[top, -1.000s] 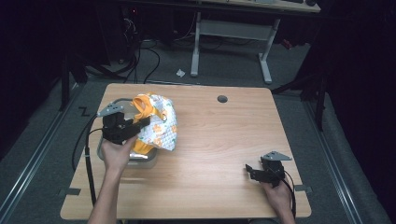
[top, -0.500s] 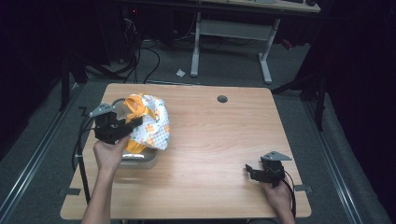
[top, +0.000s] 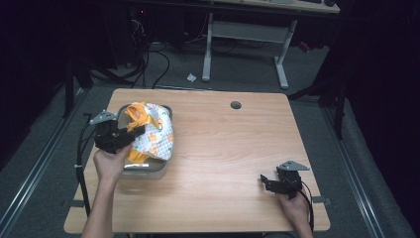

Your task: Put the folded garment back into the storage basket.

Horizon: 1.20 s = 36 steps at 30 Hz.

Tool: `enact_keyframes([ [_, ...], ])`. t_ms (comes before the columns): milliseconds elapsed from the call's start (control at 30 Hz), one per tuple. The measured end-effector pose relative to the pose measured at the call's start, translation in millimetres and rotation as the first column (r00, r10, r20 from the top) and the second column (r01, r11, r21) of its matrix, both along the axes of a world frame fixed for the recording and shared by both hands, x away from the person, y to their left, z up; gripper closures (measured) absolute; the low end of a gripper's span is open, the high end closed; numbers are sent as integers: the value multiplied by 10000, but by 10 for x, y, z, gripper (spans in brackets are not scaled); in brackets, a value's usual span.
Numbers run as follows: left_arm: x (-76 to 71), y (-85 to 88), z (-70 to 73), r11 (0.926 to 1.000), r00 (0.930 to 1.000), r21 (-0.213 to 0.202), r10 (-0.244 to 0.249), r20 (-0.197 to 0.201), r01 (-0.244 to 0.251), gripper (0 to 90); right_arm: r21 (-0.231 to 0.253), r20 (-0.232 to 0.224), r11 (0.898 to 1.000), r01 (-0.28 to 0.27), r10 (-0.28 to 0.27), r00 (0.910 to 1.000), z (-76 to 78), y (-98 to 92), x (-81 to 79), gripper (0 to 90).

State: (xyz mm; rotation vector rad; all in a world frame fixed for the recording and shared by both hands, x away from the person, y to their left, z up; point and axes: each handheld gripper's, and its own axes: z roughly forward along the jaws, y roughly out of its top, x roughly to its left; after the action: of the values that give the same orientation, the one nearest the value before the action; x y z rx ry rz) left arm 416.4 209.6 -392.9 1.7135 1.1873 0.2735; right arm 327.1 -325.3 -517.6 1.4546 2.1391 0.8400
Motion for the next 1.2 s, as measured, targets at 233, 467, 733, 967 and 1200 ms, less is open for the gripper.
enact_keyframes([
  [233, 62, 27, -105, 9993, 9995, 376, 24, -315, -12, 757, 4, 4, 10000, 8, -8, 10000, -1, 1, 0, 239],
  [467, 133, 51, -193, 9987, 9977, 505, 139, -657, -106, 757, 5, 4, 10000, 7, -7, 10000, 0, 1, 1, 239],
  [733, 190, 66, -279, 9950, 9945, 957, 372, -978, -278, 756, 1, 6, 10000, 10, -10, 10000, 0, 1, 0, 239],
  [967, 225, 66, -358, 9921, 9910, 1211, 488, -1243, -337, 757, 3, 3, 10000, 11, -11, 10000, 0, 1, 0, 240],
  [1200, 282, 76, -466, 9879, 9823, 1455, 782, -1702, -534, 755, -2, 3, 10000, -1, 1, 10000, 0, 0, 0, 239],
])
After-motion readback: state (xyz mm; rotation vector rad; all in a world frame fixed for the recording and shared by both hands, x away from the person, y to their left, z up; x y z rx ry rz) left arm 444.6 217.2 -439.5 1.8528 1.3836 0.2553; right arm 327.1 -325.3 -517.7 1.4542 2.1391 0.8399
